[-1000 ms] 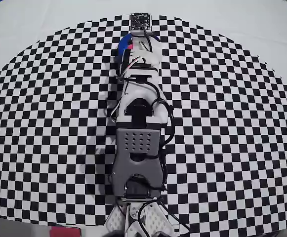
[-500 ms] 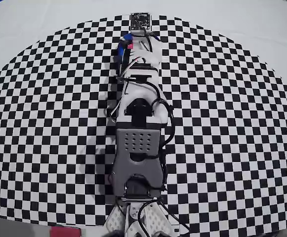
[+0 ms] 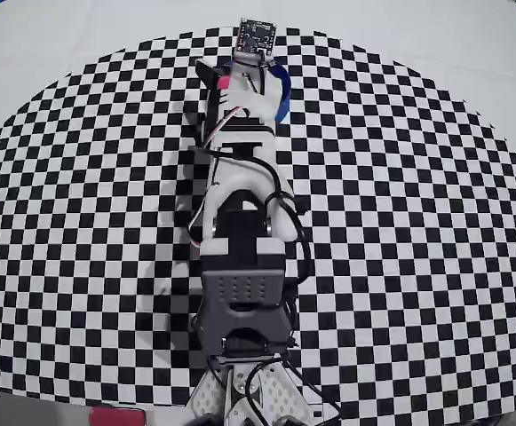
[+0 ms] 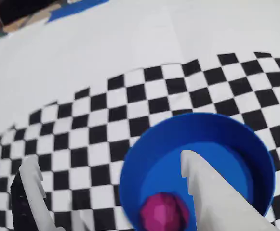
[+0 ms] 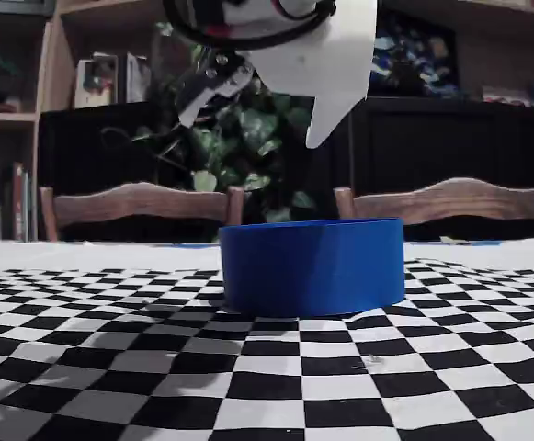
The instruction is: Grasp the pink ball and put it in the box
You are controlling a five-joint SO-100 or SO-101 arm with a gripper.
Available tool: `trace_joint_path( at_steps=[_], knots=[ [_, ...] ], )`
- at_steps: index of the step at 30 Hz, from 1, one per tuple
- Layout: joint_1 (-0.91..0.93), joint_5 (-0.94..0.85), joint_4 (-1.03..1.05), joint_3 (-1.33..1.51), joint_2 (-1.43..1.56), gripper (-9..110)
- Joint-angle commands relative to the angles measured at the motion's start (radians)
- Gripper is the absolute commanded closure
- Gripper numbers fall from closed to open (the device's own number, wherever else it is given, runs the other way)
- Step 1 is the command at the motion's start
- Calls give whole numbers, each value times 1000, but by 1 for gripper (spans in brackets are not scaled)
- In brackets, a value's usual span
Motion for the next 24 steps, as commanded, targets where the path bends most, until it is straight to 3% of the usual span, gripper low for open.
trace_joint_path(
  at_steps=[1, 3, 5, 8, 15, 24],
  knots=[
    [-31, 279, -17, 67, 193, 84],
    [-48, 482, -17, 110, 284, 96],
    [-48, 703, -9, 141, 373, 100],
    [-26, 899, 52, 190, 479, 101],
    [15, 1080, 74, 425, 653, 101],
    [12, 1253, 137, 908, 1186, 101]
  ],
)
